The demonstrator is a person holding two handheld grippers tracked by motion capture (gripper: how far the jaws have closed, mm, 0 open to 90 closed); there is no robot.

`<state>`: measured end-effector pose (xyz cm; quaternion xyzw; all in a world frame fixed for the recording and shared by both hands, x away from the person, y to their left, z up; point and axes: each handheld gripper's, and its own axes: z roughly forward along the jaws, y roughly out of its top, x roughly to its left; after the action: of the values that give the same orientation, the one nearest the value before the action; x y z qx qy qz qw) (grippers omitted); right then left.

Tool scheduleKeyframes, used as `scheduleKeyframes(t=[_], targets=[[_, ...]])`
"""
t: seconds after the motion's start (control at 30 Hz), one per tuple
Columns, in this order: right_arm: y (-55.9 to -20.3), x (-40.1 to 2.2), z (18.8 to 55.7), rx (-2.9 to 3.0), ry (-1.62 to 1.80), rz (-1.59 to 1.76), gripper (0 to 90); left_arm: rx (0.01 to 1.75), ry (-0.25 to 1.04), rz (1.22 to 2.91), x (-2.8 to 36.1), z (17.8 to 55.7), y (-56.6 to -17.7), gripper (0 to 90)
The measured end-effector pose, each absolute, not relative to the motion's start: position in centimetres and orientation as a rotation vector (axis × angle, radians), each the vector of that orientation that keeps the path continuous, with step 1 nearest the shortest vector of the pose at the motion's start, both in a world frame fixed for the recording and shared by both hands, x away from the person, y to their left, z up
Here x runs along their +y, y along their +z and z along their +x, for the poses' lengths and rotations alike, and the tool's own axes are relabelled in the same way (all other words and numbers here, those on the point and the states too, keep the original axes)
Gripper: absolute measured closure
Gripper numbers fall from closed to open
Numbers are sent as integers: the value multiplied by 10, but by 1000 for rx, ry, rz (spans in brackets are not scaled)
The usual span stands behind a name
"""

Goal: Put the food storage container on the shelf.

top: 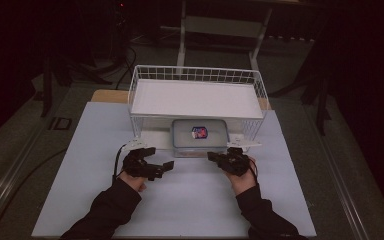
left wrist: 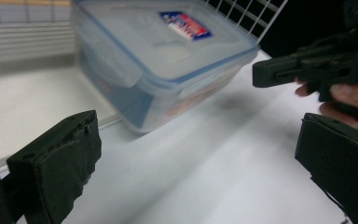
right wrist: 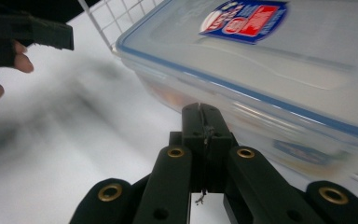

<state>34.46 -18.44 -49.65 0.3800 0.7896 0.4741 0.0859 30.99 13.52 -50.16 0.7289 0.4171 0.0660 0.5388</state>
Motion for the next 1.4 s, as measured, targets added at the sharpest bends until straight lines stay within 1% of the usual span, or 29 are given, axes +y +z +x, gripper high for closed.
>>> scheduleKeyframes(t=[0.23,0.47,0.77,1.1,1.27,1.3,1.33,1.4], targets=[[-503,-171,358,2362,1418,1155,898,983,194,1753,134,307,-504,4],[-502,-161,369,2361,1396,1130,898,990,202,1748,136,309,-506,4],[-510,-162,389,2338,1370,1233,899,987,218,1743,137,309,-505,4],[-507,-157,406,2285,1380,1299,898,983,228,1747,137,310,-506,4],[-504,-154,409,2283,1412,1259,896,978,242,1751,137,309,-506,4],[-504,-154,409,2283,1402,1255,892,977,241,1756,137,308,-505,4],[-504,-155,408,2289,1415,1268,869,976,241,1756,137,308,-505,4],[-502,-156,403,2306,1418,1272,805,974,245,1756,137,307,-504,4]])
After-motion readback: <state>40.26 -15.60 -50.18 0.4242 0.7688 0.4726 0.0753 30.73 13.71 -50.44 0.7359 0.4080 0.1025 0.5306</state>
